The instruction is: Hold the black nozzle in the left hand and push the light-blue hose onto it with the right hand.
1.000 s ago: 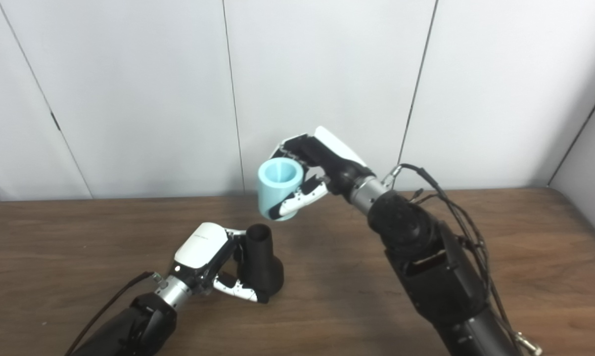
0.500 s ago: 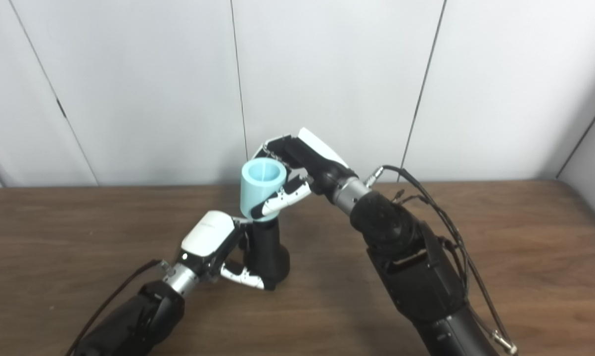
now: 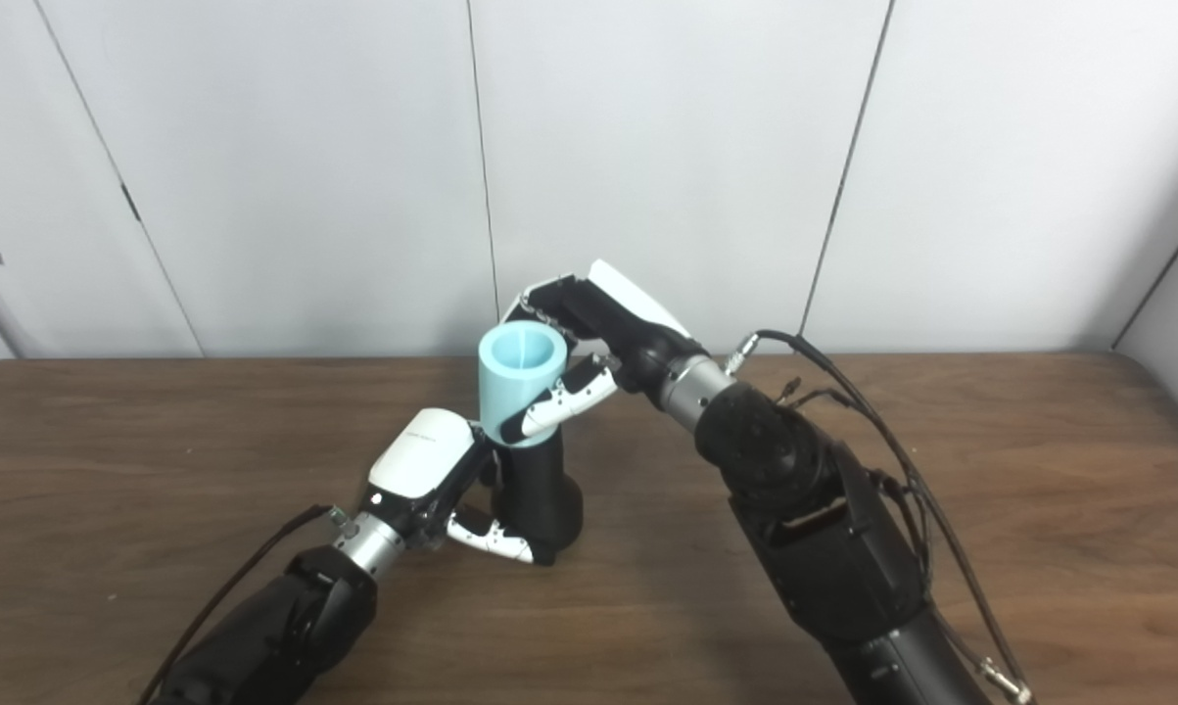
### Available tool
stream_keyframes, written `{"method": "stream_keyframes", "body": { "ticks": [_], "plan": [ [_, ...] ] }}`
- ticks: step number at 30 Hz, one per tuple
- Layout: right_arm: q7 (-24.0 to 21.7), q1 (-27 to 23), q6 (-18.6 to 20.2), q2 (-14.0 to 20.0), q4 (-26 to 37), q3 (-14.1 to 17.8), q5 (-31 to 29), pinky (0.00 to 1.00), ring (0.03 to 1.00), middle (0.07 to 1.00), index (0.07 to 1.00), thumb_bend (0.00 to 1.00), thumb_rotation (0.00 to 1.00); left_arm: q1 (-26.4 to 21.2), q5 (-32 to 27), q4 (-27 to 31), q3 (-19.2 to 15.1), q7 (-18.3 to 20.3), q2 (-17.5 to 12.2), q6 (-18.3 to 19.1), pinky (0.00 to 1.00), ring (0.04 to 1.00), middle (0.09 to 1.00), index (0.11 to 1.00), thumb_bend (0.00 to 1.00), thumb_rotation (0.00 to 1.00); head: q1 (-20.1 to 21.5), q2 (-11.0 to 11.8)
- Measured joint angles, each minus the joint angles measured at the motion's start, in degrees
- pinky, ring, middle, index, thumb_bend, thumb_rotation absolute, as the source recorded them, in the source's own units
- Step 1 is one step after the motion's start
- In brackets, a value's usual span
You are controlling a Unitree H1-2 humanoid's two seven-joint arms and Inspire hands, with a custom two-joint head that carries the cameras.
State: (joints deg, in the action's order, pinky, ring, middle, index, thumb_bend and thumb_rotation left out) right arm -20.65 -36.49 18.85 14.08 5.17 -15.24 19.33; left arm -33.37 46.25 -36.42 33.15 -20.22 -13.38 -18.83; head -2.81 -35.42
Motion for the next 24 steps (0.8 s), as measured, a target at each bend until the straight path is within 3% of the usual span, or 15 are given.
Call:
{"method": "stream_keyframes", "body": {
  "ticks": [13, 24],
  "plan": [
    [-1.0, -0.8, -1.3, 1.5, -1.9, 0.2, -0.2, 0.37, 0.437, 0.504, 0.467, 0.53, 0.0, 0.6, 0.0, 1.4, 0.0, 0.3, 0.0, 0.6, 0.31, 0.416, 0.431, 0.506, 0.52, 0.0, 0.3, -0.5],
    [-1.0, -2.5, -1.0, 0.5, -1.8, 0.7, -0.2, 0.5, 0.508, 0.525, 0.454, 0.53, 0.0, 0.7, -0.4, 1.4, 0.0, 0.5, 0.0, 0.7, 0.31, 0.424, 0.435, 0.507, 0.52, 0.0, 0.0, -0.2]
  ]
}}
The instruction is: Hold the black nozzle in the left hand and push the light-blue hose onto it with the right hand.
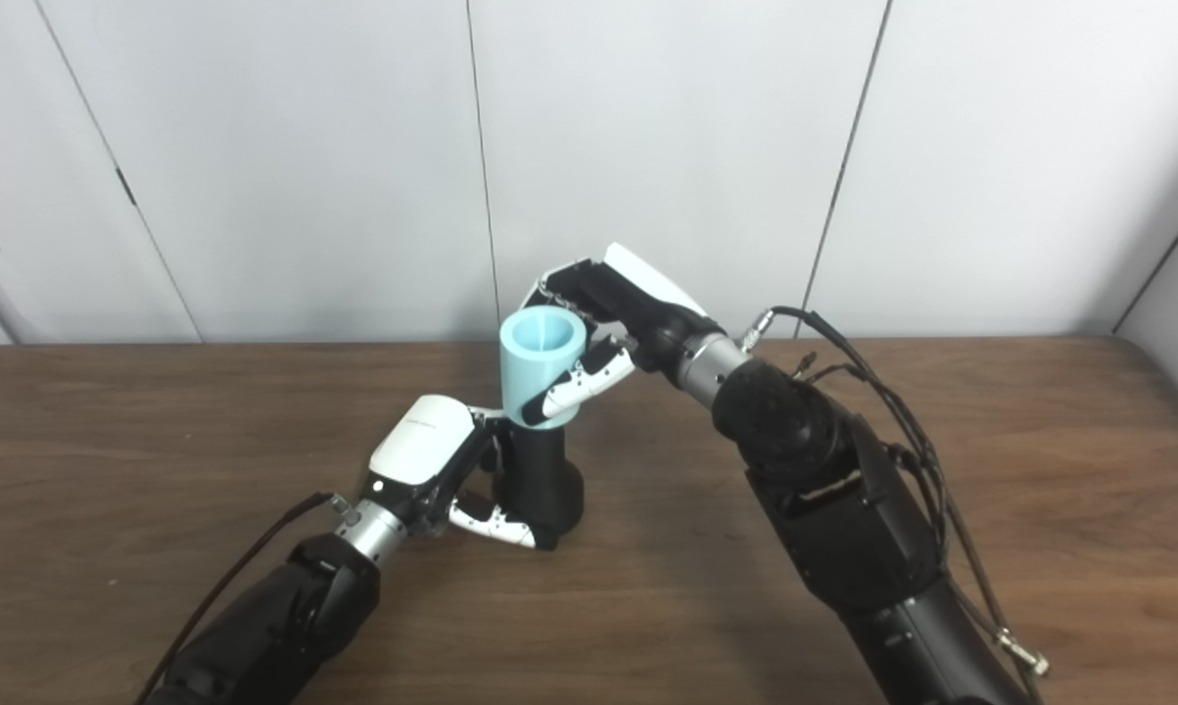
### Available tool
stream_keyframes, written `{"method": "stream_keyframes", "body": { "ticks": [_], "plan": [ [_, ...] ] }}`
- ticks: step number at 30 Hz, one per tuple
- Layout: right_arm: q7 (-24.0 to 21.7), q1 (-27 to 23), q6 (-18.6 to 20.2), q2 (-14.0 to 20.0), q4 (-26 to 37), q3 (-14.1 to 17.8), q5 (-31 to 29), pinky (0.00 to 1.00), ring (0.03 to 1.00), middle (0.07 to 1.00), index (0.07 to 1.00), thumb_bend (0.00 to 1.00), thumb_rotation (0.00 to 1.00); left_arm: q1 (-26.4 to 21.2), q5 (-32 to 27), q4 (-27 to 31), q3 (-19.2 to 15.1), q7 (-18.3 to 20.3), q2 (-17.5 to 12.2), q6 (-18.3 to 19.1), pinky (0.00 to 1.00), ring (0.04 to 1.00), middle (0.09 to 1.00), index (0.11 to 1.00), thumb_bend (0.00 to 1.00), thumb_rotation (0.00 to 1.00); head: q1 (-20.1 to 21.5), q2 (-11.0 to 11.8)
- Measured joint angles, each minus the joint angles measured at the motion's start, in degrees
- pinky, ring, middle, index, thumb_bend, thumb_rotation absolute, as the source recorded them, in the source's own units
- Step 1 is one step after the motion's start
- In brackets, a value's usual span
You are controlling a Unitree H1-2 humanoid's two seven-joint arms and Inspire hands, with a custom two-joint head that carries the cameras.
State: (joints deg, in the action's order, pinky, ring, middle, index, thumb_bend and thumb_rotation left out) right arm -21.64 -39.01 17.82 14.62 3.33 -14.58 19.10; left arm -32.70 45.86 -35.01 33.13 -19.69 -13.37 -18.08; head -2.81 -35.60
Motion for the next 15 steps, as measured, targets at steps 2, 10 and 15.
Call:
{"method": "stream_keyframes", "body": {
  "ticks": [2, 10, 15],
  "plan": [
    [0.0, -0.9, 0.1, -0.2, 0.1, 0.0, 0.0, 0.51, 0.517, 0.526, 0.453, 0.53, 0.0, 0.0, 0.0, -0.1, 0.0, 0.0, 0.0, 0.0, 0.31, 0.425, 0.432, 0.506, 0.52, 0.0, -0.1, 0.0],
    [-0.5, -3.3, 2.1, -0.1, 2.0, 0.2, 0.1, 0.51, 0.523, 0.529, 0.451, 0.53, 0.0, 0.0, 0.0, -0.1, 0.0, 0.0, 0.1, 0.0, 0.31, 0.425, 0.438, 0.506, 0.52, 0.0, -0.2, 0.0],
    [-1.1, -3.2, 2.1, 0.0, 2.0, 0.2, 0.0, 0.48, 0.506, 0.523, 0.455, 0.53, 0.0, 0.0, 0.0, 0.0, 0.0, 0.0, 0.1, 0.1, 0.32, 0.431, 0.438, 0.505, 0.52, 0.0, -0.4, -0.6]
  ]
}}
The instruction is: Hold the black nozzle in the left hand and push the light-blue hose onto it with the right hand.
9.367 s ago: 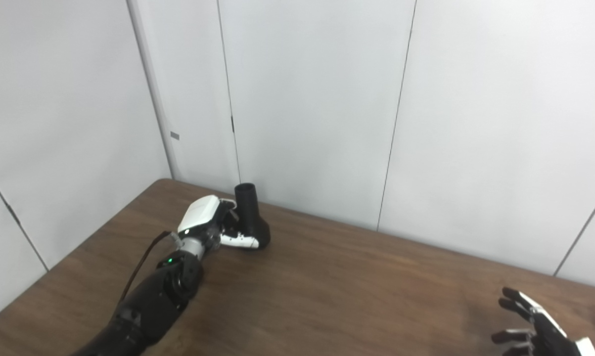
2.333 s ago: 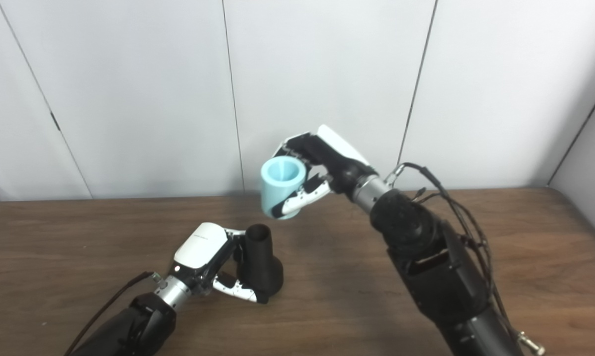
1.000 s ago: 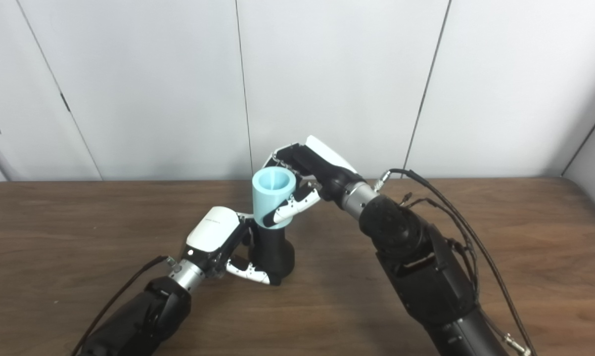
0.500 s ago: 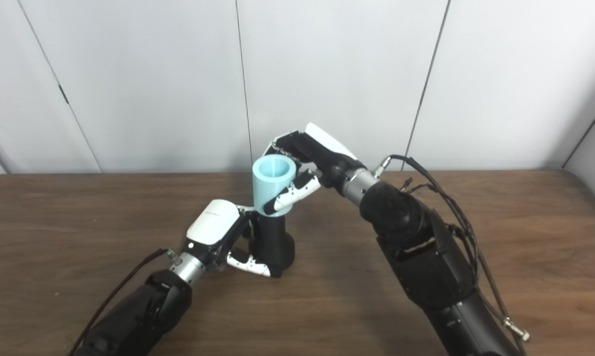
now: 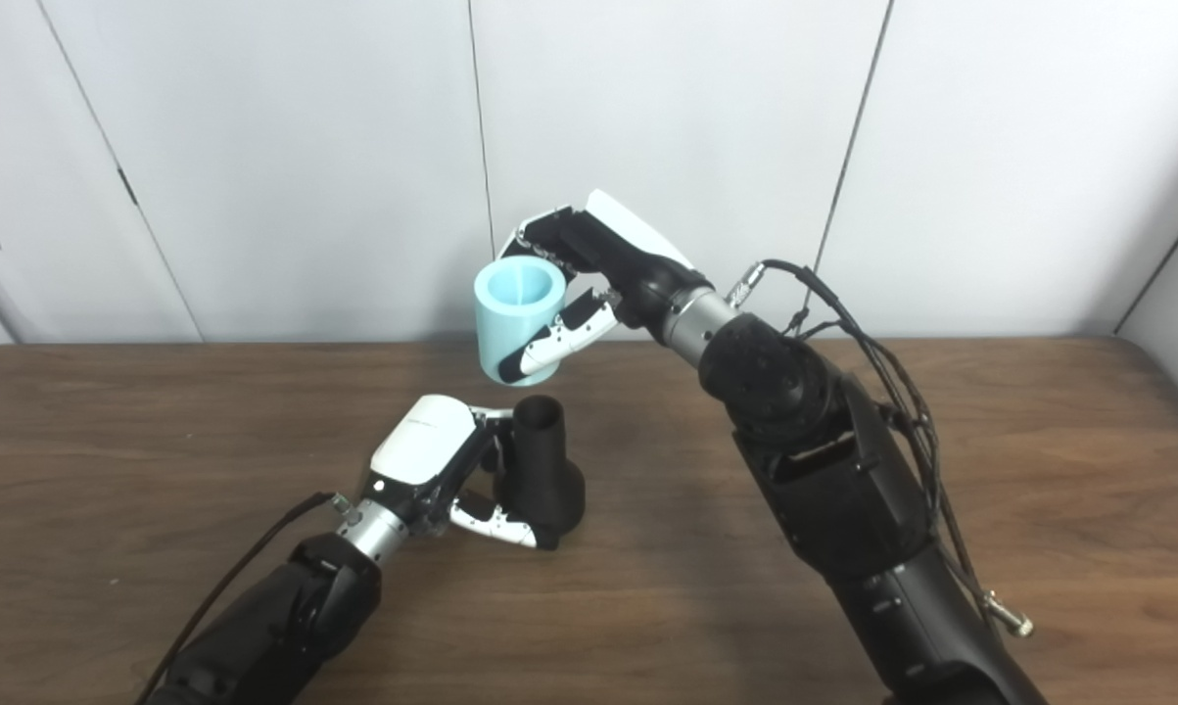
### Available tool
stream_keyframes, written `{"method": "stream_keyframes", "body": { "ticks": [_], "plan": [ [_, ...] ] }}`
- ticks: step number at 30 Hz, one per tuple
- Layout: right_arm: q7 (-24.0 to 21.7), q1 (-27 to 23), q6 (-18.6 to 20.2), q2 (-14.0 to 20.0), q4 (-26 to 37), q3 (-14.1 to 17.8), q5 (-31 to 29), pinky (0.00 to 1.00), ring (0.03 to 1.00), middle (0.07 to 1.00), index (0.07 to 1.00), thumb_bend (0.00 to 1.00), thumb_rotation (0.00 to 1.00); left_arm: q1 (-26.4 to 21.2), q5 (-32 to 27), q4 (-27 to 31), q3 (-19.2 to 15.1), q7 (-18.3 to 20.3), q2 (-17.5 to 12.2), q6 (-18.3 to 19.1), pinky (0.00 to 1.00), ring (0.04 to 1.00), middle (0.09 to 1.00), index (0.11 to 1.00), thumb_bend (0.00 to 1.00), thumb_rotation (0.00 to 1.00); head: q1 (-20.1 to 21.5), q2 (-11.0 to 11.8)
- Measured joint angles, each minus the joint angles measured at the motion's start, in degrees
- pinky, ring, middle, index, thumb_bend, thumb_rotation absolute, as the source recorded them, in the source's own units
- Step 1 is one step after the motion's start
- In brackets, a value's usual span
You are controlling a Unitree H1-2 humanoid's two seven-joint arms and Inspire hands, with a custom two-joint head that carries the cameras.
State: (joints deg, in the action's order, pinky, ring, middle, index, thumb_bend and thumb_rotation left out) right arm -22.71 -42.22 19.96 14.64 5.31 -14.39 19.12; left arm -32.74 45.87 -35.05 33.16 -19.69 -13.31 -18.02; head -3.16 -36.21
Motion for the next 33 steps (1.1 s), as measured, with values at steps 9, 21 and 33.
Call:
{"method": "stream_keyframes", "body": {
  "ticks": [9, 21, 33],
  "plan": [
    [-2.0, 0.9, 0.0, 0.8, -0.4, -0.1, -0.8, 0.39, 0.448, 0.502, 0.468, 0.53, 0.0, 0.0, 0.0, 0.1, 0.0, 0.0, 0.0, -0.1, 0.3, 0.406, 0.429, 0.506, 0.52, 0.0, -0.1, -0.4],
    [-2.2, 3.1, -0.3, 1.7, -2.5, -0.8, -1.1, 0.42, 0.466, 0.52, 0.462, 0.53, 0.0, 0.4, 0.0, 1.0, -0.1, 0.2, -0.2, 0.3, 0.3, 0.403, 0.423, 0.507, 0.52, 0.0, -0.1, -0.9],
    [0.3, 3.4, -2.2, -0.3, -5.5, -1.2, -1.0, 0.32, 0.383, 0.455, 0.483, 0.53, 0.0, 1.1, -0.2, 2.1, -0.3, 0.5, -0.2, 1.7, 0.3, 0.403, 0.424, 0.506, 0.52, 0.0, -0.9, -1.4]
  ]
}}
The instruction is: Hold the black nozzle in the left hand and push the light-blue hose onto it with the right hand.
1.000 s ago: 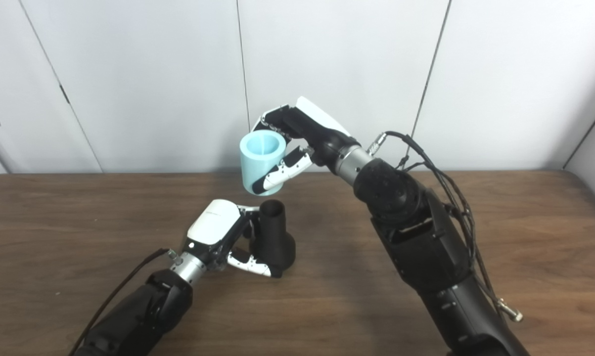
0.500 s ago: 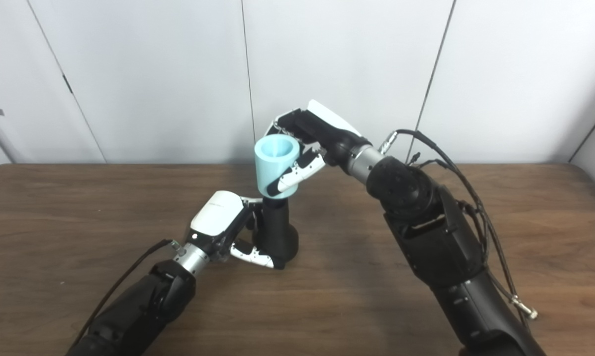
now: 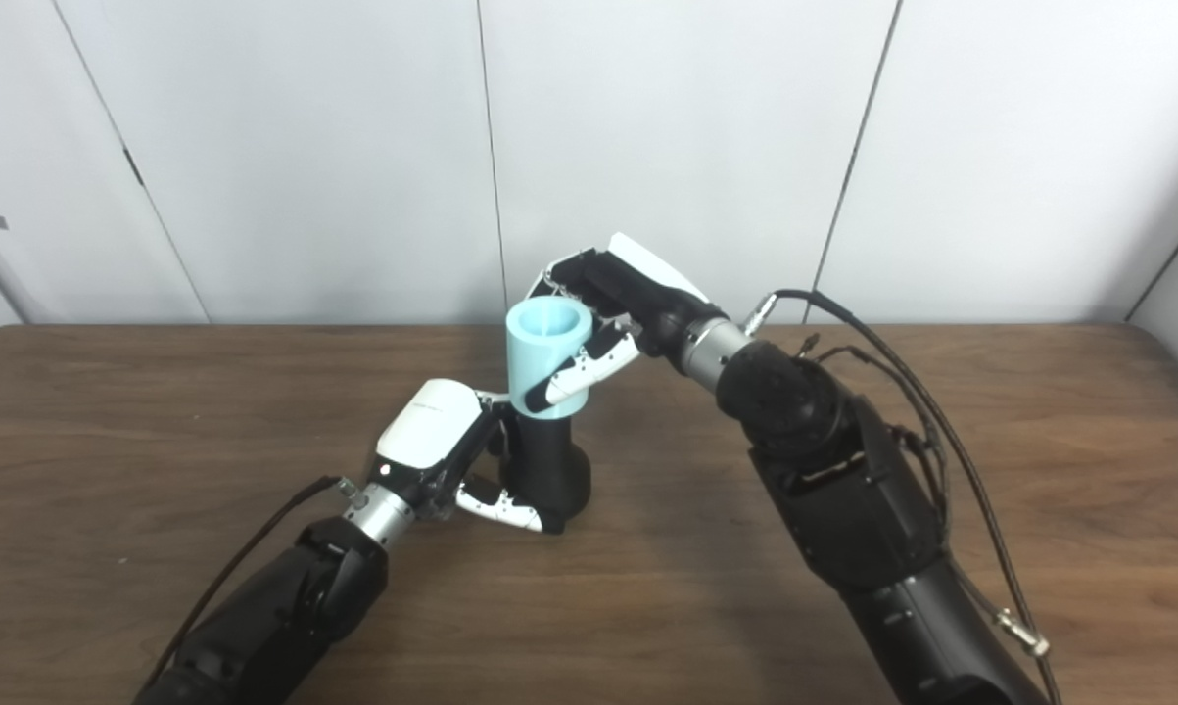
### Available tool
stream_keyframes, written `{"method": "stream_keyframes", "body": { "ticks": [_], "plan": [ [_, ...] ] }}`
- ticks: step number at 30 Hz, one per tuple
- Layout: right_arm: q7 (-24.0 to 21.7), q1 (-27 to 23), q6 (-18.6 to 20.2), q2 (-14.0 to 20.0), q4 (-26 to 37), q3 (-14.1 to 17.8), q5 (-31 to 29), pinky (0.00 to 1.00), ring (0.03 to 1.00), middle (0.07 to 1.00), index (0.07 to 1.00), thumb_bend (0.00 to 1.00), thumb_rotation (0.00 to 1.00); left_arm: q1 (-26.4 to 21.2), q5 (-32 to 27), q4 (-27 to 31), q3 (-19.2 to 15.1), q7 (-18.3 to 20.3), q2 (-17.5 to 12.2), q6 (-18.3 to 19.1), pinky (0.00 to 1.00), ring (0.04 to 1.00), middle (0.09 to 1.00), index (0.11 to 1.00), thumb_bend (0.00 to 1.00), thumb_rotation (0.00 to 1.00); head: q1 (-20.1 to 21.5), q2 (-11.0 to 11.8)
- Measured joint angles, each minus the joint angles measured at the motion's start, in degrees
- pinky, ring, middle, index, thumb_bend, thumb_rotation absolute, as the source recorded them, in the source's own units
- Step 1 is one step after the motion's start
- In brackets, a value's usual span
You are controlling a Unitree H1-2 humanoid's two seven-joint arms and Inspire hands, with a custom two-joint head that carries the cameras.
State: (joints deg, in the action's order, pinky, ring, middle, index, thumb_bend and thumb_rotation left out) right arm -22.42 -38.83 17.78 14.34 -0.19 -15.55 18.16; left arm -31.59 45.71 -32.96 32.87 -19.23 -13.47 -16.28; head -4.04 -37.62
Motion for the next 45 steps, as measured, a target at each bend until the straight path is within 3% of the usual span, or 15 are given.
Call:
{"method": "stream_keyframes", "body": {
  "ticks": [4, 20, 28, 32, 37, 45],
  "plan": [
    [0.6, 0.3, -0.6, -0.1, -0.4, -0.4, 0.0, 0.36, 0.412, 0.479, 0.478, 0.53, 0.0, 0.1, 0.0, 0.0, 0.0, 0.0, 0.0, 0.0, 0.29, 0.399, 0.424, 0.506, 0.52, 0.0, 0.0, -0.1],
    [0.9, 1.2, 0.2, 0.8, 1.7, -2.0, 0.8, 0.36, 0.408, 0.475, 0.48, 0.53, 0.0, 0.1, 0.0, 0.0, 0.0, 0.0, 0.0, 0.0, 0.3, 0.409, 0.43, 0.506, 0.52, 0.0, 0.0, -0.7],
    [-0.3, 2.3, 1.2, 2.7, 5.5, -2.8, 1.2, 0.48, 0.48, 0.495, 0.47, 0.53, 0.0, 0.1, 0.1, 0.1, 0.1, 0.1, 0.1, 0.0, 0.3, 0.414, 0.431, 0.506, 0.52, 0.0, -0.1, -1.0],
    [-0.1, 3.4, -0.2, 4.0, 7.3, -3.1, 1.7, 0.49, 0.493, 0.485, 0.476, 0.53, 0.0, 0.1, 0.0, 0.2, 0.0, 0.2, 0.1, 0.0, 0.3, 0.415, 0.434, 0.505, 0.52, 0.0, -0.3, -1.2],
    [1.3, 5.1, -5.1, 4.4, 7.6, -3.1, 2.1, 0.49, 0.483, 0.473, 0.484, 0.53, 0.0, 0.3, 0.0, 0.3, 0.0, 0.3, 0.0, 0.0, 0.3, 0.414, 0.429, 0.507, 0.52, 0.0, -0.5, -1.4],
    [1.9, 5.0, -8.1, 4.4, 7.0, -4.1, 3.5, 0.51, 0.483, 0.47, 0.487, 0.53, 0.0, 0.9, 0.0, 1.7, 0.0, 0.7, 0.0, 0.7, 0.29, 0.401, 0.427, 0.505, 0.52, 0.0, -0.5, -2.0]
  ]
}}
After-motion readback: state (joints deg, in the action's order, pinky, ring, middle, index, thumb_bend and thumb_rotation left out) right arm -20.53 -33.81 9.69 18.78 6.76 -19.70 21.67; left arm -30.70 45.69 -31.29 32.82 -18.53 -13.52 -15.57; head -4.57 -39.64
